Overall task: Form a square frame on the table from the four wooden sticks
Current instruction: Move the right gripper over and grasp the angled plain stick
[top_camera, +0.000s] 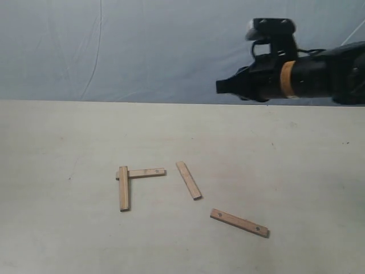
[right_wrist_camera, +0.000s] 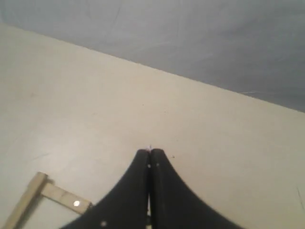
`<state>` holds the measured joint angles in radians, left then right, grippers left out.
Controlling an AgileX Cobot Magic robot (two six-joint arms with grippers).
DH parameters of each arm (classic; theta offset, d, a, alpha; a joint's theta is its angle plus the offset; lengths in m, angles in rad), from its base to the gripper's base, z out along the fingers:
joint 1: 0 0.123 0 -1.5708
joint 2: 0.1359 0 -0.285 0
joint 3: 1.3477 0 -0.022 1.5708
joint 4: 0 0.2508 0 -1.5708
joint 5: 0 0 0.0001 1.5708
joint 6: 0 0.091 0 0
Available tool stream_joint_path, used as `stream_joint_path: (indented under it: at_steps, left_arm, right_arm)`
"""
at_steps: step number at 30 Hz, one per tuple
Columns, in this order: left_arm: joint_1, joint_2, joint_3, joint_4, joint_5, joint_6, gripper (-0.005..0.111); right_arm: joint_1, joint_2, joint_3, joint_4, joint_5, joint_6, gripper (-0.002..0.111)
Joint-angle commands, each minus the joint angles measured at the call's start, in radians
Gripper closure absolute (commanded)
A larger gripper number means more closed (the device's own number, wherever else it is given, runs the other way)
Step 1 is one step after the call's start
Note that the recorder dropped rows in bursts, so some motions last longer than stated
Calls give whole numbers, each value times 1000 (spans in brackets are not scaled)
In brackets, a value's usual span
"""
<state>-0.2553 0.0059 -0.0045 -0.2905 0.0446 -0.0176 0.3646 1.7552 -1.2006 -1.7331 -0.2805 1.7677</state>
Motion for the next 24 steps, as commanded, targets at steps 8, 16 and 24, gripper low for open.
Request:
stream_joint_path:
  at_steps: [8,16,24]
  left_arm:
    - [15,-6,5,-23,13,-6,107]
    - [15,-6,5,-29,20,-6,107]
    - [15,-6,5,-36,25,-8,107]
  right_arm:
    - [162,270,-352,961,1059,-1181,109]
    - [166,384,-561,1570,1251,-1640,87]
    - [246,484,-561,1650,1178,-1648,53]
